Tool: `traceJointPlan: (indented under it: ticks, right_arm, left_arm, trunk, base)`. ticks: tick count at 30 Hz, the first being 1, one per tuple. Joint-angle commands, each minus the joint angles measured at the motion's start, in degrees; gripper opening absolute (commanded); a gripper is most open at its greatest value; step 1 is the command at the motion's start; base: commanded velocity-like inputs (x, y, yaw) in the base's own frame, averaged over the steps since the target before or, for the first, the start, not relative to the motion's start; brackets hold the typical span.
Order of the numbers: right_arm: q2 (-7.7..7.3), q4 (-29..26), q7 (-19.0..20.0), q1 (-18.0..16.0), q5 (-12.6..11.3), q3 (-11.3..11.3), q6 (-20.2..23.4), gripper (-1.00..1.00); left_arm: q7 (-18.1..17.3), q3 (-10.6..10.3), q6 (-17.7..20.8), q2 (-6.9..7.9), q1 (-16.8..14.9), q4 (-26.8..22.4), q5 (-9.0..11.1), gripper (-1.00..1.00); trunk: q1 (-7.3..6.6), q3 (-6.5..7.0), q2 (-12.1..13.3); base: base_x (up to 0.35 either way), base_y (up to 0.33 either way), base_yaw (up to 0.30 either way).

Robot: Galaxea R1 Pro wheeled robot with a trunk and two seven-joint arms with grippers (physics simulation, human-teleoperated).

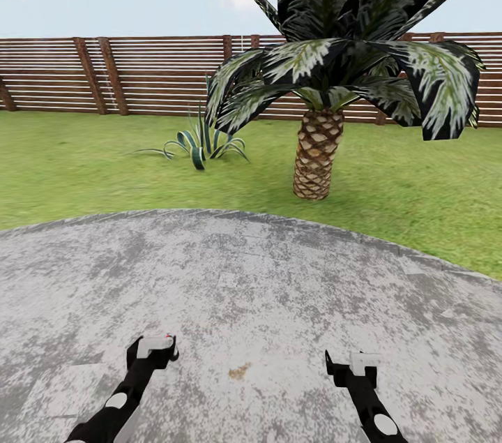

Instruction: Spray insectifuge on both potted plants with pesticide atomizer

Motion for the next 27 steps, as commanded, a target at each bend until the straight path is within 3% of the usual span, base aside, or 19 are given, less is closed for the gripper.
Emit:
traceJointPlan:
  ticks: [1, 9, 27]
  right_arm:
    - [0.0, 0.0, -0.2, 0.0, 0.1, 0.0, -0.2, 1.0]
    - [0.01, 0.1, -0.3, 0.0, 0.1, 0.0, -0.2, 1.0]
    - [0.04, 0.1, -0.3, -0.1, 0.1, 0.0, -0.2, 1.0]
  left_arm:
    - [0.0, 0.0, -0.2, -0.02, 0.0, 0.1, 0.1, 1.0]
    - [0.0, 0.0, -0.2, -0.05, 0.0, 0.9, 0.1, 1.0]
    - [0.0, 0.0, -0.2, -0.05, 0.0, 0.9, 0.1, 1.0]
  trunk:
    - [-0.01, -0.05, 0.0]
    - [0.17, -1.68, -0.1]
    - [0.63, -7.22, -0.4]
  base:
    - [0.0, 0.0, 0.0]
    - [0.0, 0.0, 0.0]
    - [0.0, 0.0, 0.0]
